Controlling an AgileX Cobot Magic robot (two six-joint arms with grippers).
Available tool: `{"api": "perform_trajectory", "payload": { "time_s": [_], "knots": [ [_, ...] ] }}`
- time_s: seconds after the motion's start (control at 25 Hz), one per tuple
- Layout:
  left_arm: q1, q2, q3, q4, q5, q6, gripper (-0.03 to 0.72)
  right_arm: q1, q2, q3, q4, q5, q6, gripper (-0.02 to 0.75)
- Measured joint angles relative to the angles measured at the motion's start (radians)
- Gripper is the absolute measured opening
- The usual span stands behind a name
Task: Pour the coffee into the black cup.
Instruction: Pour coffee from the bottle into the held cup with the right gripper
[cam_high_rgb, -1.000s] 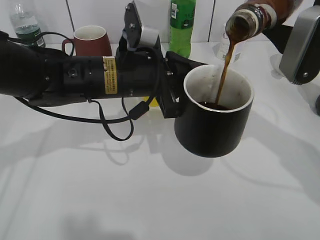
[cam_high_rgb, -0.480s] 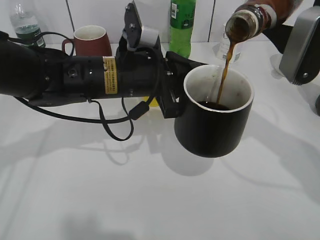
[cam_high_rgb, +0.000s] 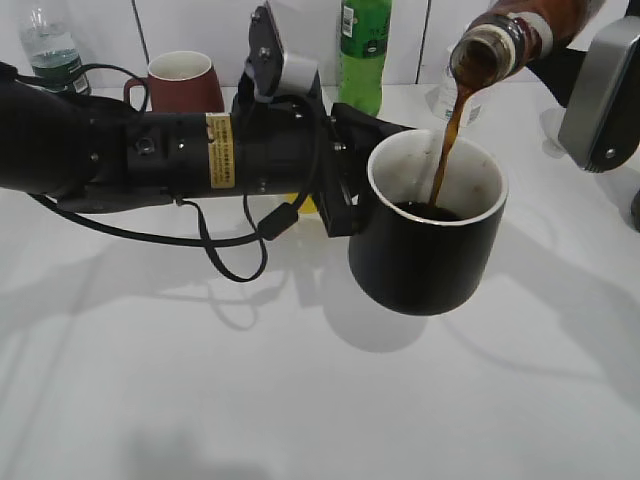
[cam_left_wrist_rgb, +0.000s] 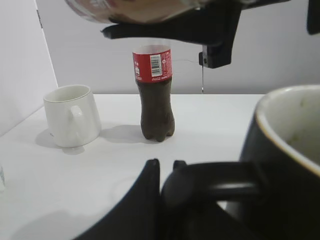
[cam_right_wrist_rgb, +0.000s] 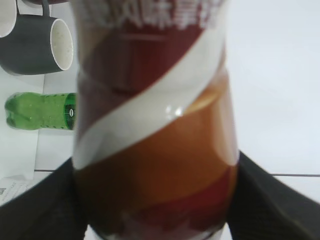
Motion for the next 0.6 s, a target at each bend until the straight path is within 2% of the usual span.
{"api": "perform_trajectory", "payload": {
  "time_s": [0.6],
  "knots": [
    [0.0,0.0,0.0,0.002,0.0,0.0,0.042,0.0,0.0,0.0,0.0,-0.001,-0.009,0.542]
  ]
}}
